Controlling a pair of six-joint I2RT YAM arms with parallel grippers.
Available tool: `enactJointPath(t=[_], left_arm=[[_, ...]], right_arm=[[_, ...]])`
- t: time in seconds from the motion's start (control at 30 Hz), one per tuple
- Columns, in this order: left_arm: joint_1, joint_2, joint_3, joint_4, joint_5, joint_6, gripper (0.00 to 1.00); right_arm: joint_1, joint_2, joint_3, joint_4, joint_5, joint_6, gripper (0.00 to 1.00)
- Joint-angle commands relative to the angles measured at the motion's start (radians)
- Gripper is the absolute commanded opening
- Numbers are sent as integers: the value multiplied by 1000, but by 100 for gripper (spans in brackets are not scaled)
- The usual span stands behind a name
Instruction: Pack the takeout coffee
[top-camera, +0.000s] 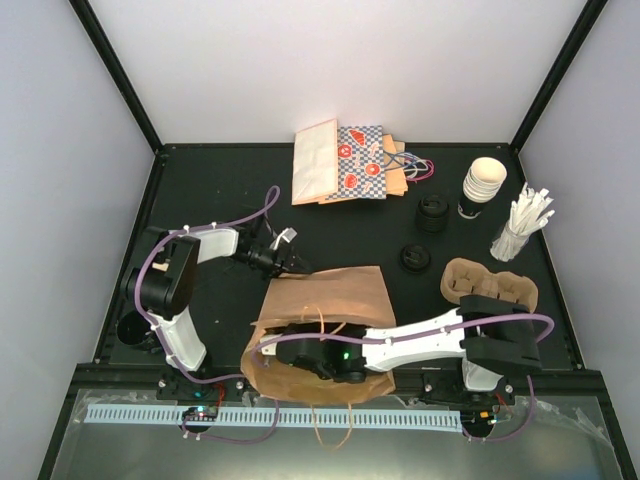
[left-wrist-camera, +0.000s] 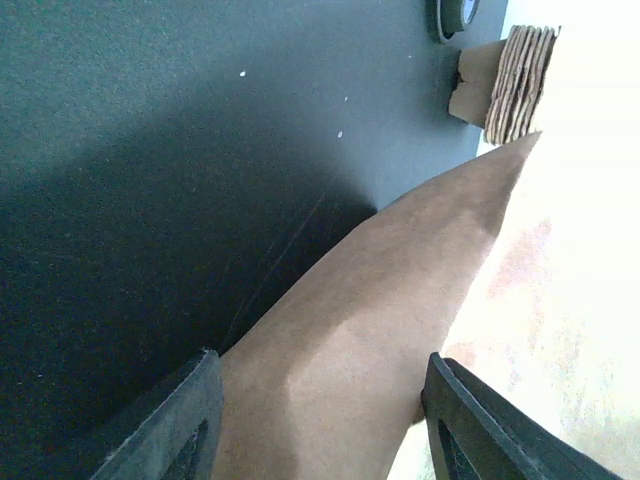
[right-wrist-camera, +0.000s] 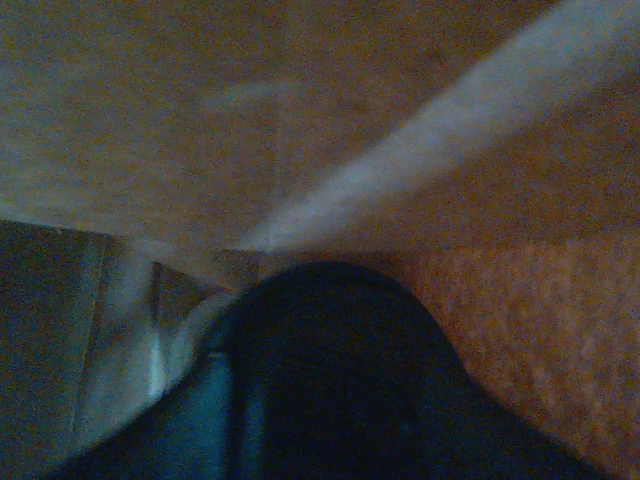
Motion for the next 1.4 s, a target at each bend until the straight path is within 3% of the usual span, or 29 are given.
enactJointPath(t=[0.0,0.27,0.63,0.77,0.97,1.3,1.37], left_arm=[[-60,-22,-38,-231,72,-1,57],[-68,-44,-47,-247,62,1,57],[-72,-64,-45,-256,43,-5,57],[-80,-73,-51,-243,23,-16,57],[-91,-91,-58,-219,15,-31,57],[-93,-113,-76,-197,8,-45,58],[-94,-115,-80,-193,7,-46,58]], right_arm=[[-101,-48,-2,-78,149,-79,43],[-101,-69,-6,-156,96,-31,43],[-97,-88,140,-646,-261,329,44],[-74,-46,120,-647,-246,426,44],[-5,27,103,-627,-106,528,45],[-5,23,129,-643,-118,547,47],[-4,28,139,-657,-119,552,52]])
